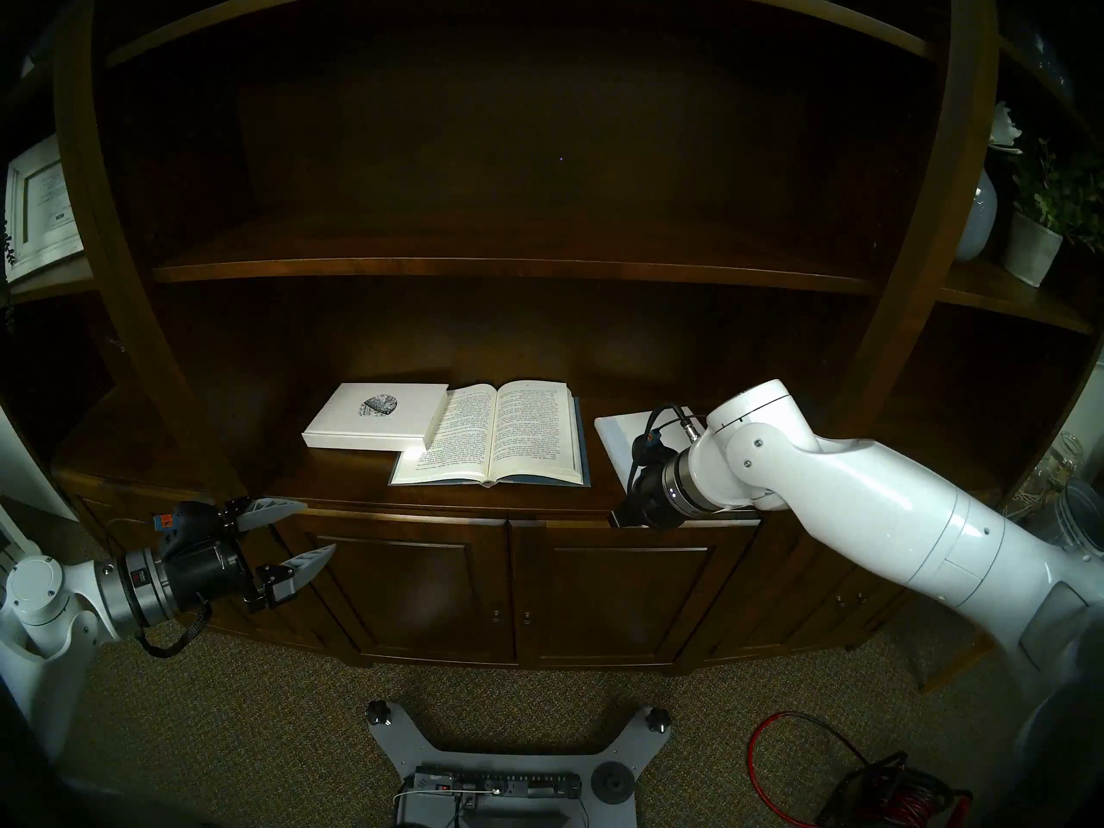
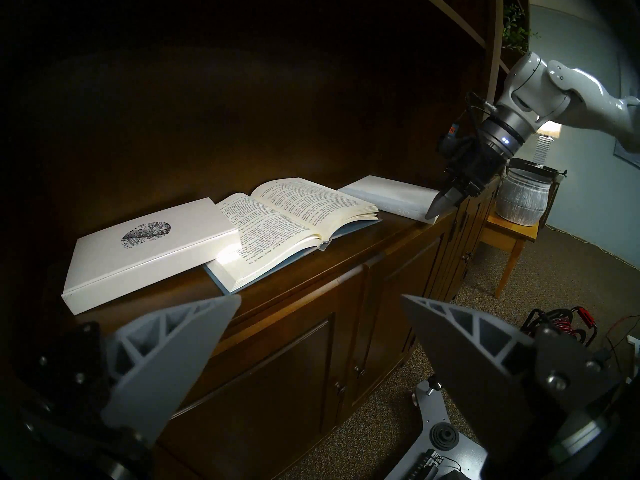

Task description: Close the books and align them horizontally on the shelf

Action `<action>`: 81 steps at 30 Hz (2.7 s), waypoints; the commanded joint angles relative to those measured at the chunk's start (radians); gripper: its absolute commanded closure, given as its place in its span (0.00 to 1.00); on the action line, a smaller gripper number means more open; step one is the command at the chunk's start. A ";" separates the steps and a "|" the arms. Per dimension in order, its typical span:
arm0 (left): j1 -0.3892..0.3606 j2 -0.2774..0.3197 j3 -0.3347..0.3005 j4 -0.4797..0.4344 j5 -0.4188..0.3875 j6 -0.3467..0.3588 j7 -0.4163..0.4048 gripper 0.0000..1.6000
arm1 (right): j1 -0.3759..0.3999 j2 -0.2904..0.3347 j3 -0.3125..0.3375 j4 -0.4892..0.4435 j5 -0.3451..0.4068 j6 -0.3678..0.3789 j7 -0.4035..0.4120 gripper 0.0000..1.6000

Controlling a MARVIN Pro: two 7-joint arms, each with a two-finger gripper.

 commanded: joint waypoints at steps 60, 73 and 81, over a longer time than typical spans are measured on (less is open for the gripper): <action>-0.008 -0.001 -0.010 -0.016 -0.007 -0.005 -0.002 0.00 | 0.184 0.052 -0.287 -0.067 -0.034 -0.002 -0.479 1.00; -0.008 -0.001 -0.010 -0.016 -0.007 -0.005 -0.002 0.00 | 0.197 0.131 -0.243 -0.157 0.021 -0.005 -0.429 1.00; -0.007 -0.001 -0.010 -0.016 -0.008 -0.005 -0.002 0.00 | 0.202 0.169 -0.212 -0.172 0.086 -0.015 -0.333 1.00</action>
